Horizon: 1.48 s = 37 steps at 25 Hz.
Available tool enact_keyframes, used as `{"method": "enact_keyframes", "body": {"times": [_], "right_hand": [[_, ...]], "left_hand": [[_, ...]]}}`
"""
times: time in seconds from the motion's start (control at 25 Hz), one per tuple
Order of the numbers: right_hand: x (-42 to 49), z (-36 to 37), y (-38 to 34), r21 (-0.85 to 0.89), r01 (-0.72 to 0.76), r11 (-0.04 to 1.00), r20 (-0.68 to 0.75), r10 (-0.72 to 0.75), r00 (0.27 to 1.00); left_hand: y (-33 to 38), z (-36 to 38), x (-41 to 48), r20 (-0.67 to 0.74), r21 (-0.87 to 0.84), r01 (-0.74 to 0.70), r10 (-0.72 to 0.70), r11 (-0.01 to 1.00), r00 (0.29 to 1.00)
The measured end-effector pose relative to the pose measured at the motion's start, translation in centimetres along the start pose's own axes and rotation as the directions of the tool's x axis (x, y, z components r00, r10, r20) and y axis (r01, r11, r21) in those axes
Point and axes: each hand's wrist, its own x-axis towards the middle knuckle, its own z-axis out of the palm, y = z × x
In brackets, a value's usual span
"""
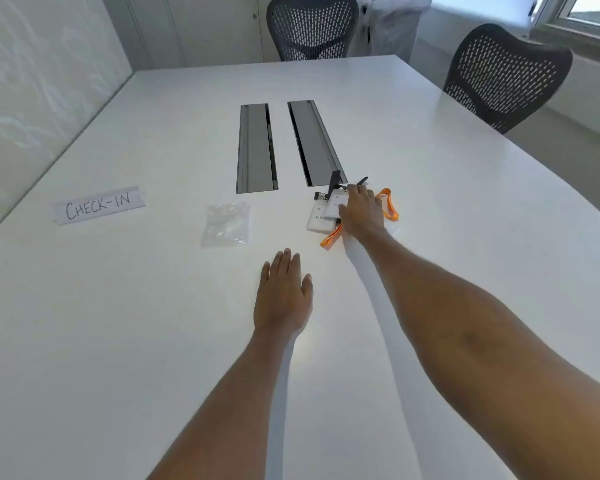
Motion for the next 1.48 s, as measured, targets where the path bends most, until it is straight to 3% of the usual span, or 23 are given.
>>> {"method": "enact_keyframes", "body": {"times": [0.16, 0.24, 0.44, 0.56, 0.8, 0.92, 1.04, 1.16, 1.24, 1.48], "right_hand": [[1.9, 0.3, 0.7, 0.003, -0.037, 0.999, 0.234, 0.035, 0.972], [2.5, 0.6, 1.0, -0.007, -0.022, 1.0, 0.258, 0.023, 0.966], [2.9, -0.3, 1.5, 0.03, -0.079, 0.996, 0.167, 0.073, 0.983], [3.0, -1.2, 1.9, 0.28, -0.102, 0.955, 0.15, 0.062, 0.987], [0.3, -4.4, 1.7, 0.518, 0.039, 0.855, 0.019, -0.057, 0.998], [-2.5, -7.1, 0.1, 0.578, 0.144, 0.804, -0.079, -0.12, 0.99], [-6.3, -9.1, -1.6, 0.612, 0.23, 0.756, -0.154, -0.172, 0.973], [-10.6, -9.7, -3.1, 0.694, 0.235, 0.68, -0.139, -0.194, 0.971], [-13.6, -9.4, -4.0, 0.762, 0.209, 0.613, -0.104, -0.203, 0.974], [-19.0, -8.0, -5.4, 0.843, 0.113, 0.525, -0.006, -0.201, 0.98]], "left_hand": [[-0.1, 0.2, 0.1, -0.024, 0.004, 0.002, -0.002, 1.0, 1.0], [-0.1, 0.3, 0.2, -0.024, 0.006, 0.0, 0.0, 1.0, 1.0], [-0.1, 0.3, 0.1, -0.022, 0.013, 0.007, -0.007, 1.0, 1.0], [-0.2, 0.4, 0.2, -0.023, 0.012, 0.003, -0.003, 1.0, 1.0], [0.0, -0.1, -0.1, -0.005, -0.054, 0.017, -0.018, 0.998, 1.0], [-0.1, -0.6, -0.5, -0.026, -0.198, 0.03, -0.036, 0.98, 0.999], [0.3, -2.3, -0.9, -0.065, -0.474, 0.074, -0.119, 0.878, 0.991], [1.5, -4.5, -1.3, -0.157, -0.563, 0.033, -0.146, 0.826, 0.977], [2.1, -6.3, -2.5, -0.164, -0.686, 0.011, -0.169, 0.727, 0.972], [1.3, -8.8, -7.6, 0.073, -0.926, 0.151, -0.227, 0.347, 0.971]]}}
